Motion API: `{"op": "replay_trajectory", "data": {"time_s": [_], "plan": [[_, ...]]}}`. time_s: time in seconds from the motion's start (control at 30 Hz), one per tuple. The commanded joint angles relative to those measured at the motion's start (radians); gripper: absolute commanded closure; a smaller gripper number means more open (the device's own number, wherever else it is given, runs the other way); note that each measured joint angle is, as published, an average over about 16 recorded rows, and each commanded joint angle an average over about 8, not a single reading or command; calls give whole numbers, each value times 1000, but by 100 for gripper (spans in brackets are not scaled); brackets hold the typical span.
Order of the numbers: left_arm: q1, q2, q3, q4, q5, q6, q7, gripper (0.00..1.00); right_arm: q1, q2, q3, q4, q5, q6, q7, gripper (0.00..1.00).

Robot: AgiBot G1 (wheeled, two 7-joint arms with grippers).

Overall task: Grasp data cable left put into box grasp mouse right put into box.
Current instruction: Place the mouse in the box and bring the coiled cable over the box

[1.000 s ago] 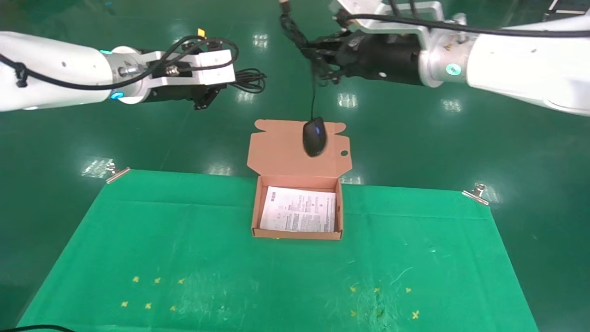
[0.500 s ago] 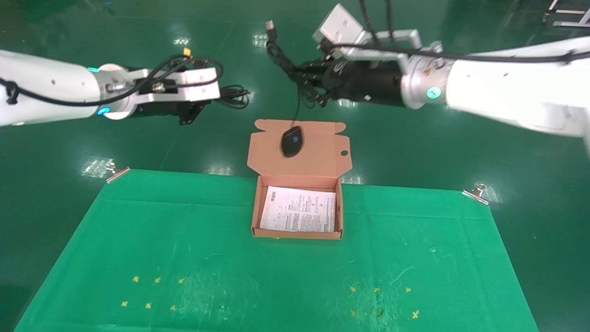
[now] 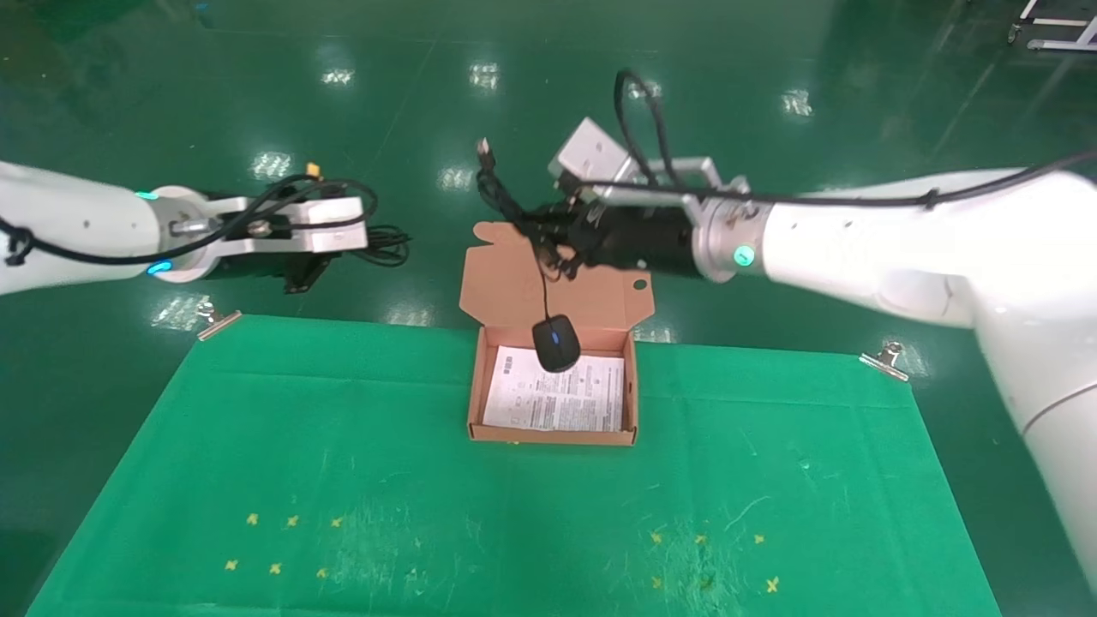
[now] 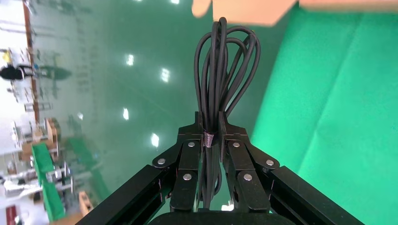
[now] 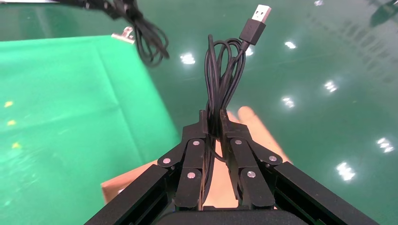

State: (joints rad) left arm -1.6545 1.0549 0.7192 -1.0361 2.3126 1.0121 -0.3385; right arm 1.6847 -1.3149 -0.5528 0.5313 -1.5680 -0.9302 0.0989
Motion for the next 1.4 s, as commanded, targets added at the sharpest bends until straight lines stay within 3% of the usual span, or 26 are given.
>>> {"op": "replay_trajectory", "data": {"time_s": [0.03,0.53,0.77,1.03,1.1,1.3,1.37,1.4], "plan": [[8,-10,4,-13,22,13,-22,100,-9,-9,1,-19,7,-3,-11,100],[23,-22,9,-63,64,41,-79,100,-76,-37,-46,-140,43,42,-42,100],[24,-23,9,-67,66,42,-83,100,-68,-46,-145,-177,-22,50,-87,100],[25,-23,9,-68,67,42,-84,100,-61,-52,-278,-115,-73,99,-144,100],[25,-23,9,-68,67,42,-84,100,-63,-53,-298,-99,-73,113,-153,89],[25,-24,10,-69,68,43,-84,100,-64,-54,-347,-72,-79,141,-173,14],[26,-24,10,-70,68,43,-84,100,-64,-54,-355,-68,-81,146,-175,0],[25,-24,10,-69,68,43,-84,100,-64,-54,-352,-69,-80,145,-174,0]]}}
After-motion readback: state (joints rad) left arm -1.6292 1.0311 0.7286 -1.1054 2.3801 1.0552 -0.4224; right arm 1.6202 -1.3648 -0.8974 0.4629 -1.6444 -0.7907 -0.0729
